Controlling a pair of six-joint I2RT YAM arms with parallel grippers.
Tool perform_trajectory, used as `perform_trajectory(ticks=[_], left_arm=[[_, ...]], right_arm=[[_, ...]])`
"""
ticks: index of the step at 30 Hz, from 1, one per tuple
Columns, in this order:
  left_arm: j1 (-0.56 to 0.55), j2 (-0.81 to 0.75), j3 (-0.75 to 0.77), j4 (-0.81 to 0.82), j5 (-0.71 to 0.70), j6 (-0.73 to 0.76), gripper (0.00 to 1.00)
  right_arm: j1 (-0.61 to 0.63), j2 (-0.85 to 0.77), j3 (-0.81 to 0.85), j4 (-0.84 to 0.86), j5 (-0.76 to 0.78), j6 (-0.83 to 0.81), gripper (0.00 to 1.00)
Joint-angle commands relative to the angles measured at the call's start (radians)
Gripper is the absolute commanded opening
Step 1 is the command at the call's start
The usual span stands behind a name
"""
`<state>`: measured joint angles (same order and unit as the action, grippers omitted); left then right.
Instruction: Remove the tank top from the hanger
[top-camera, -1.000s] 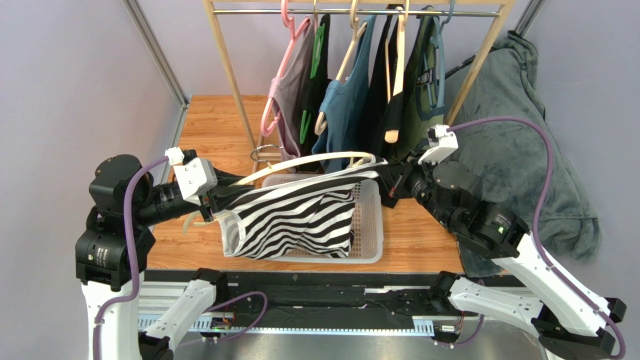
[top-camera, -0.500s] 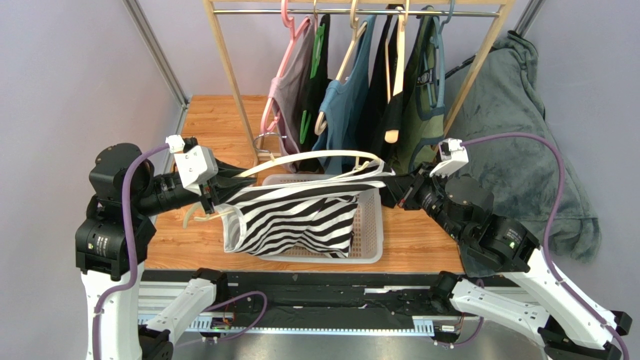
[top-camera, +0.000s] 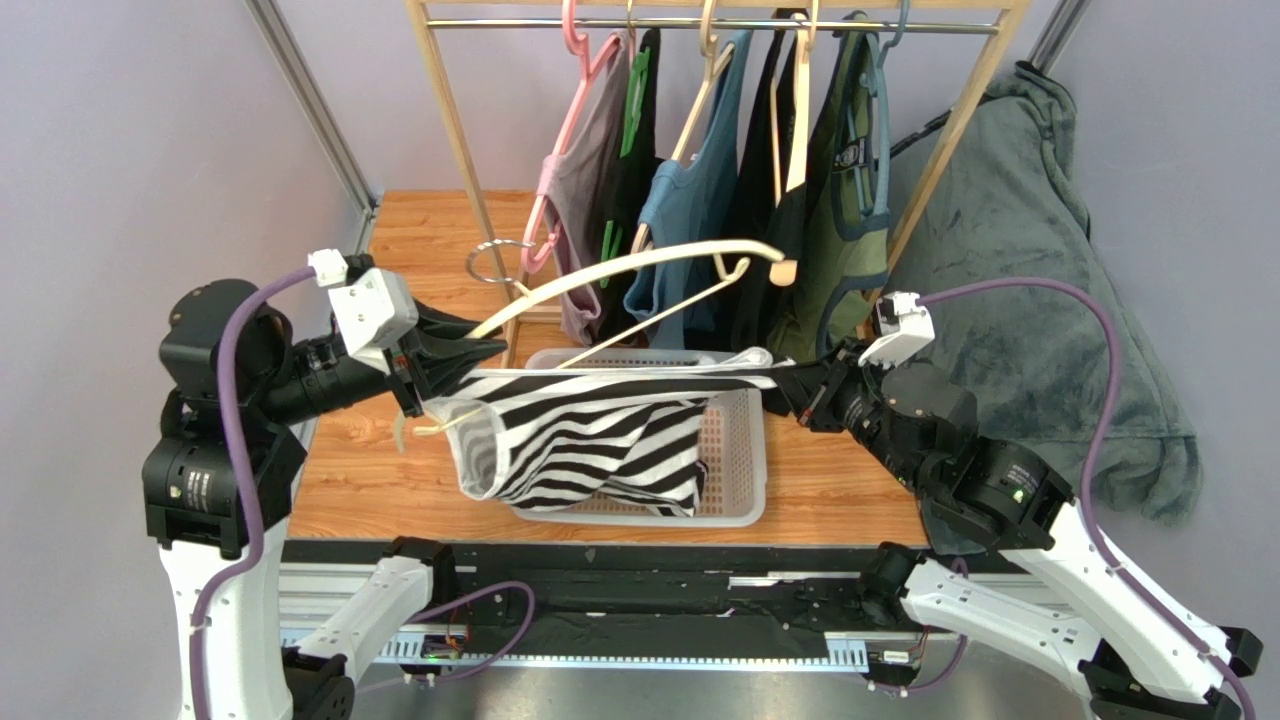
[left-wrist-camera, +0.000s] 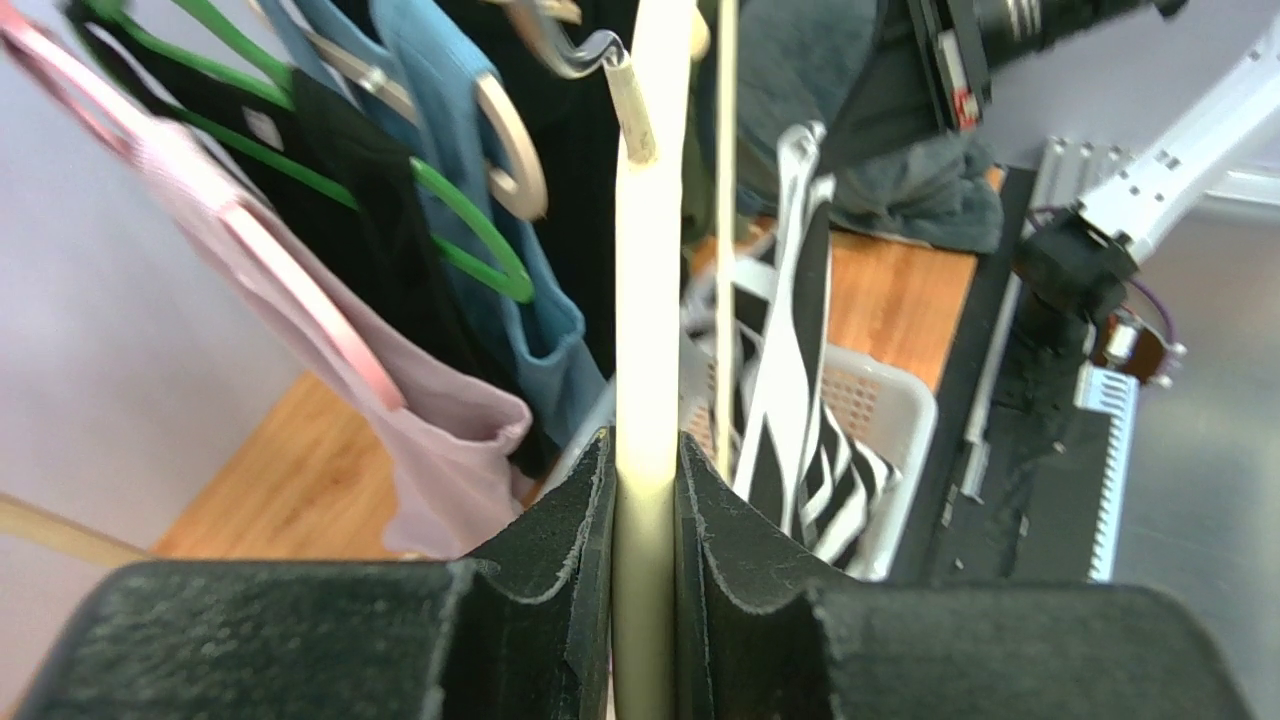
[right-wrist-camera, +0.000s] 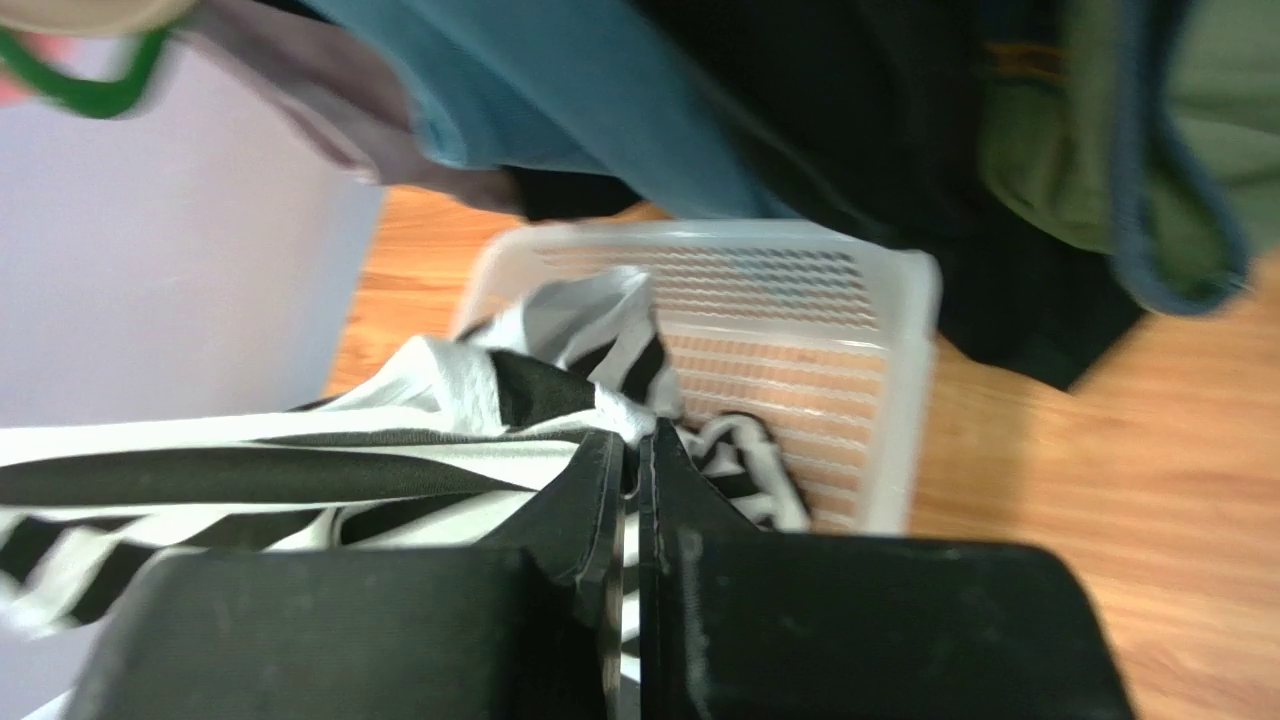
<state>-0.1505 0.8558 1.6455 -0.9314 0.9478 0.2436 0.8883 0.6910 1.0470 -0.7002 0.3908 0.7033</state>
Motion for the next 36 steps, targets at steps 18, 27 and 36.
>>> perform_trajectory(ticks=[18,27,36], left_arm=[[-0.023,0.014,-0.102,0.295,0.016,-0.095,0.01],[-0.129,0.042,-0.105,0.105,-0.239,0.123,0.01],[-0.331,0.156,0.016,-0.15,-0.435,0.258,0.01]], right_arm=[[-0.02,0.09,0.148,-0.058,0.174,-0.185,0.0],[0.179,0.17,0.26,-0.105,0.212,-0.34,0.61],[0.21,0.093,0.338,-0.164,0.138,-0.534,0.66]])
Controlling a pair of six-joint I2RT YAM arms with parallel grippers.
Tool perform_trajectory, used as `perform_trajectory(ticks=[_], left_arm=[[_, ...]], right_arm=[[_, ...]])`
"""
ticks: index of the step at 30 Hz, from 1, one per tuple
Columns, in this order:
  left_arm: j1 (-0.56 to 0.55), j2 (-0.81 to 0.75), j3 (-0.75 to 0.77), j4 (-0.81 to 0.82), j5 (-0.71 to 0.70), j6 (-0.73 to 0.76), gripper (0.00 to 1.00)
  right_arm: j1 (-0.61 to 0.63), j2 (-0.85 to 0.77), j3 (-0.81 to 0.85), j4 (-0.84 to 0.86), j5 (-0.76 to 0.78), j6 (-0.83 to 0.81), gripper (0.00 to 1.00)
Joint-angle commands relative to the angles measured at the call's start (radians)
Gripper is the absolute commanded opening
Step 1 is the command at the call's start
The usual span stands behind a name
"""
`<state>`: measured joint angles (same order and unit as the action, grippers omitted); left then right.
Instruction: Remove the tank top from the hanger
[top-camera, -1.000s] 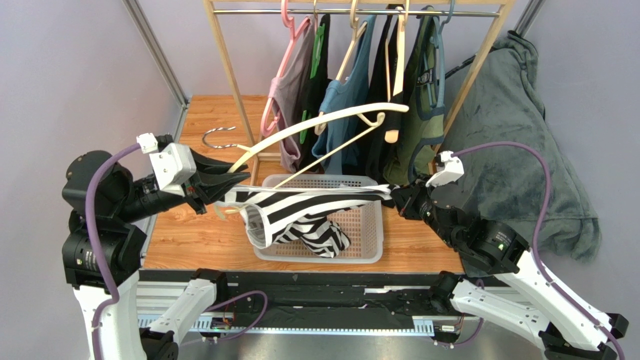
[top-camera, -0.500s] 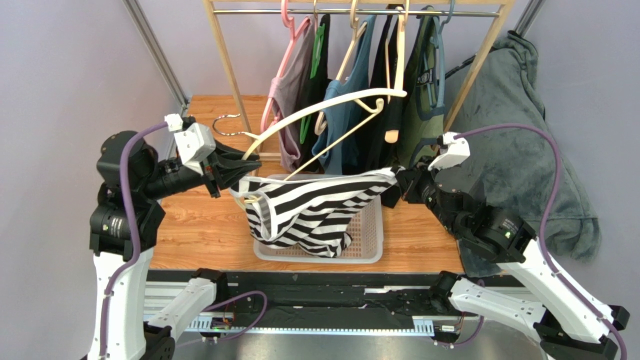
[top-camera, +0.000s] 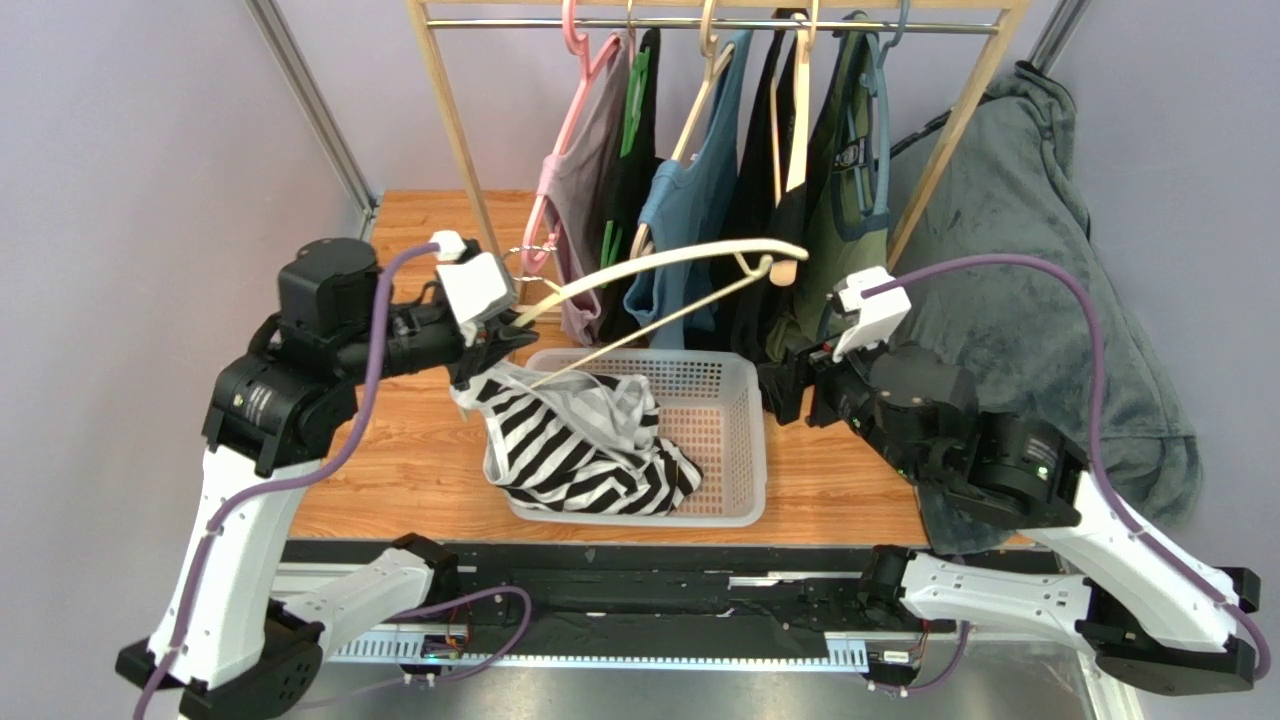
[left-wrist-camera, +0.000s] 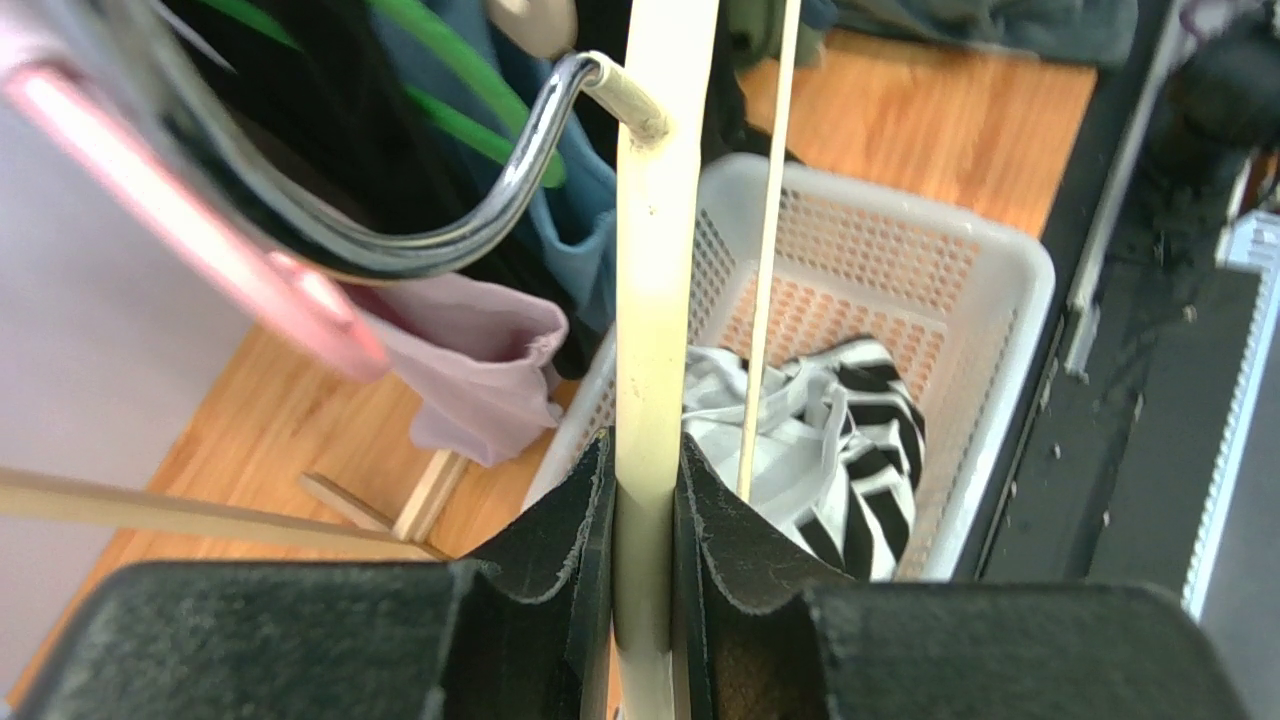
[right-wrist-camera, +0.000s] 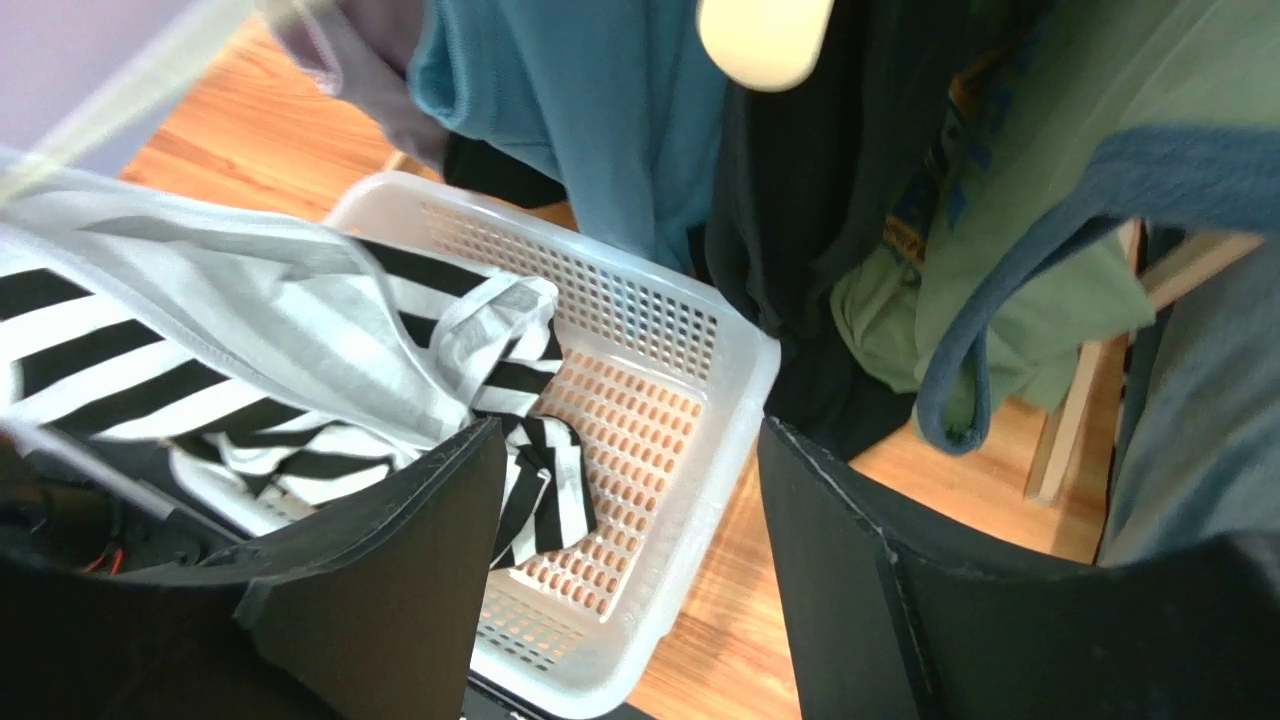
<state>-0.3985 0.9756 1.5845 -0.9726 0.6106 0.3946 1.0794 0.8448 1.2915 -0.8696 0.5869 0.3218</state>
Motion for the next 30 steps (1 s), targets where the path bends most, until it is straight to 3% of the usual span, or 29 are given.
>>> perform_trajectory(ticks=[1,6,11,17,23,30], left_arm=[[-0.123,0.044,0.084,-0.127,-0.112,0.121,0.02],[-0.143,0.048,0.089,-0.213,-0.08,0.187,0.03],[-0.238,0.092,0.095,-0.316,-0.092,0.262,0.03],[-0.313,0.13,0.111,-0.391,-0.117,0.326,0.0],[-0.335,0.129,0.114,-0.422,-0.147,0.362,0.0],[-0.356,0.12,0.111,-0.425,-0.14,0.362,0.0]], right_arm=[[0.019,-0.067,0.11,0.004,-0.094,-0.167,0.66],[0.02,-0.07,0.235,-0.069,-0.322,-0.233,0.64],[0.02,-0.066,0.235,-0.01,-0.487,-0.274,0.63],[0.02,0.101,0.284,-0.029,-0.692,-0.302,0.65],[0.02,0.166,0.281,-0.008,-0.823,-0.291,0.65],[0.02,0.168,0.247,-0.006,-0.82,-0.279,0.64]])
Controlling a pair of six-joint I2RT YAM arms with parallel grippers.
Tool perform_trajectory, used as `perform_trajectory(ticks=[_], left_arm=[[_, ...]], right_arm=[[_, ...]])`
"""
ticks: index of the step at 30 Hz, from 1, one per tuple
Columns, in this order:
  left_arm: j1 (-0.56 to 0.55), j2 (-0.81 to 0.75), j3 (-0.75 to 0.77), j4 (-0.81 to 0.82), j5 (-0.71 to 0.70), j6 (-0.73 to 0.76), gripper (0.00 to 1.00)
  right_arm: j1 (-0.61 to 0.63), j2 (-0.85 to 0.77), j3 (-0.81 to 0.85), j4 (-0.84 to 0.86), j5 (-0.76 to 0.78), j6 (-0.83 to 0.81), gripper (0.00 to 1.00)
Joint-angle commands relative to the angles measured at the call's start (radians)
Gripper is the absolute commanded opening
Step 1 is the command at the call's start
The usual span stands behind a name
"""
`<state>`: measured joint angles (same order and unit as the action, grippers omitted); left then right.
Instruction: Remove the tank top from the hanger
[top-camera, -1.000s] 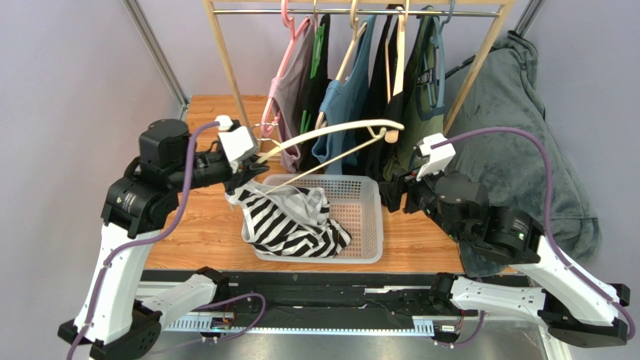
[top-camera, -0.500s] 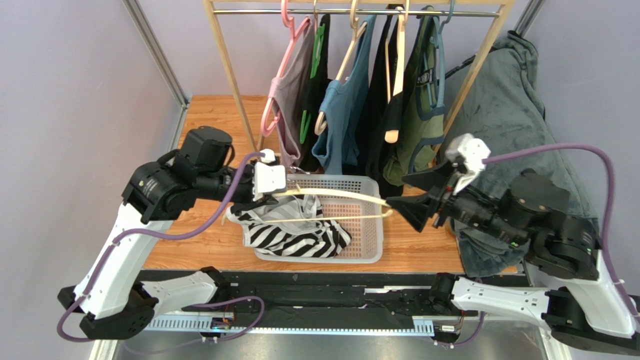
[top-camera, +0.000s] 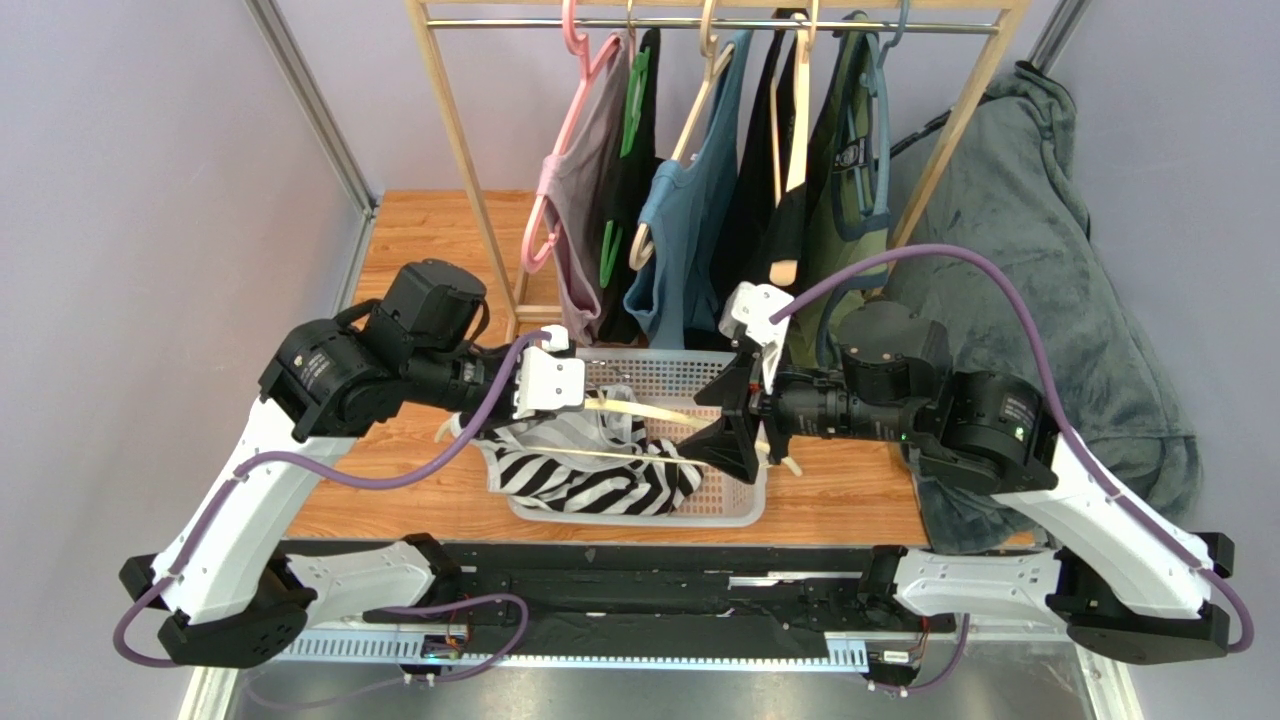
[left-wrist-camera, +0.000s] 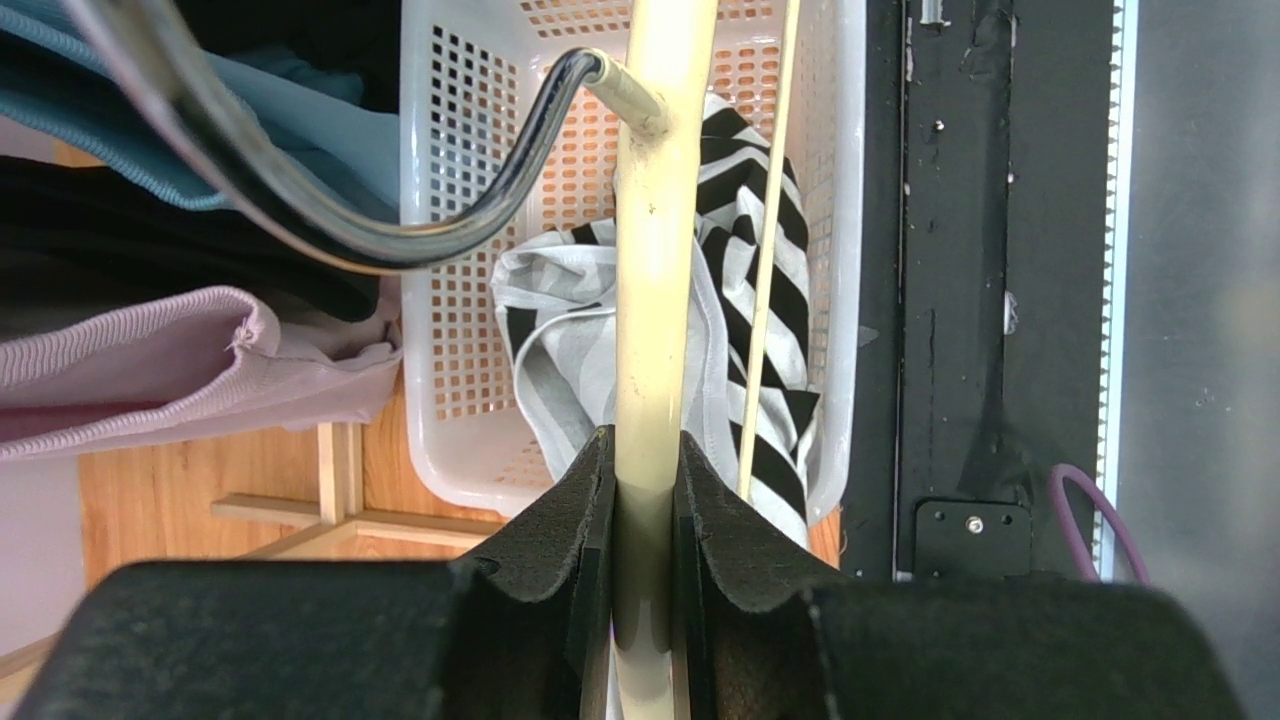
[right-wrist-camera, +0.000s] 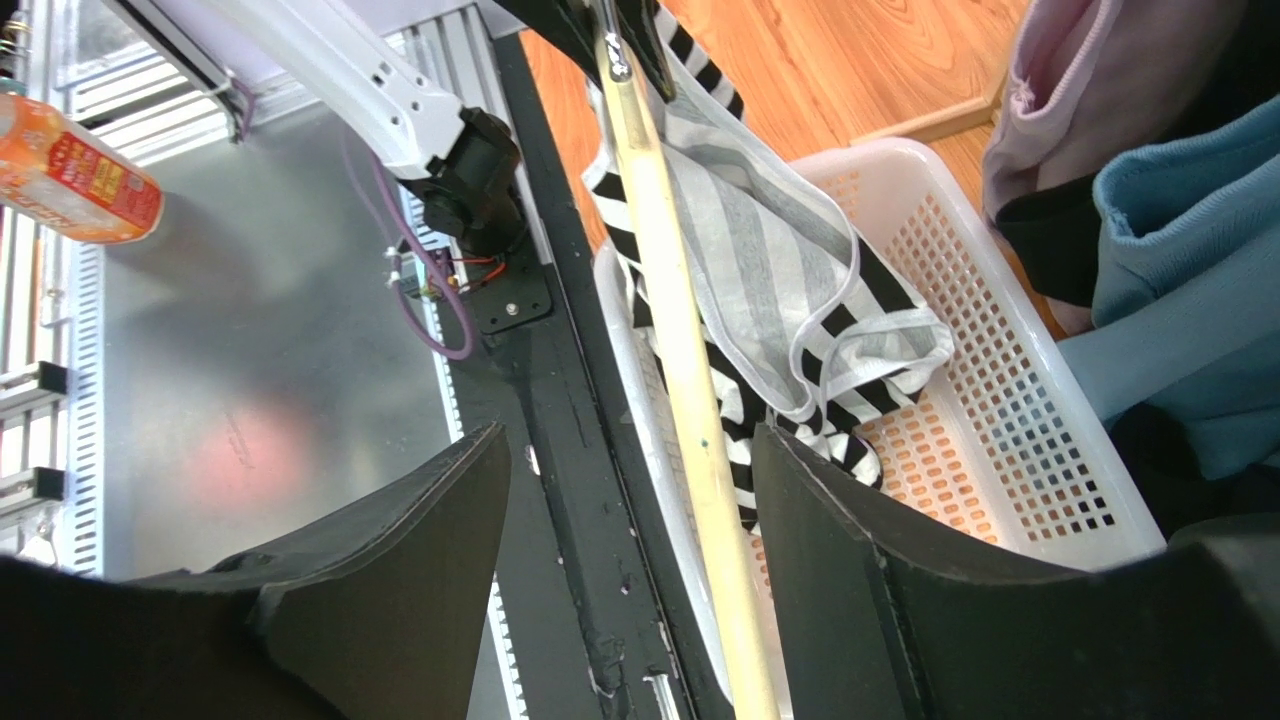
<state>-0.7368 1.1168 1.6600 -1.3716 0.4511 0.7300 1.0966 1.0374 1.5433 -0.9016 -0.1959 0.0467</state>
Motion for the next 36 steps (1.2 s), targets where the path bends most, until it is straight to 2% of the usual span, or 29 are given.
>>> perform_trajectory(ticks=[1,6,10,13,16,17,18,21,23,25,26,29,32,36], left_arm=[[-0.029,-0.022,0.04,-0.041,0.026,0.028,0.0],[-0.044,-0.031,0.061,-0.075,0.099,0.023,0.0],[-0.055,-0.035,0.06,-0.084,0.104,0.032,0.0],[-0.058,-0.029,0.069,-0.107,0.103,0.042,0.0],[-0.061,-0.032,0.07,-0.112,0.101,0.045,0.0],[-0.061,-0.043,0.067,-0.107,0.098,0.043,0.0],[-0.059,-0.048,0.064,-0.1,0.095,0.037,0.0],[-0.061,-0.077,0.046,-0.044,0.072,0.011,0.17],[-0.061,-0.093,0.044,0.023,0.025,-0.021,0.6],[-0.059,-0.103,0.064,0.113,-0.037,-0.084,0.88],[-0.061,-0.104,0.081,0.135,-0.107,-0.104,0.91],[-0.059,-0.095,0.164,0.212,-0.242,-0.159,0.93],[-0.056,-0.094,0.24,0.255,-0.316,-0.198,0.93],[-0.035,-0.127,0.175,0.339,-0.448,-0.285,0.9]], right_arm=[[0.003,-0.022,-0.008,0.023,-0.033,-0.007,0.64],[0.003,0.013,-0.005,0.004,-0.042,0.001,0.62],[0.003,0.068,0.017,-0.028,-0.048,0.015,0.61],[0.003,0.104,0.04,-0.048,-0.036,0.022,0.54],[0.003,0.122,0.06,-0.062,-0.027,0.027,0.31],[0.002,0.125,0.063,-0.065,-0.016,0.03,0.1],[0.003,0.125,0.066,-0.065,-0.005,0.038,0.0],[0.008,0.112,0.075,-0.063,0.061,0.047,0.0],[0.02,0.096,0.072,-0.059,0.14,0.048,0.0],[0.031,0.073,0.067,-0.063,0.19,0.042,0.0],[0.035,0.067,0.063,-0.065,0.254,0.039,0.0],[0.046,0.024,0.017,-0.051,0.329,0.022,0.0],[0.052,-0.036,-0.055,-0.005,0.377,0.012,0.0],[0.059,-0.151,-0.133,0.075,0.397,0.001,0.0]])
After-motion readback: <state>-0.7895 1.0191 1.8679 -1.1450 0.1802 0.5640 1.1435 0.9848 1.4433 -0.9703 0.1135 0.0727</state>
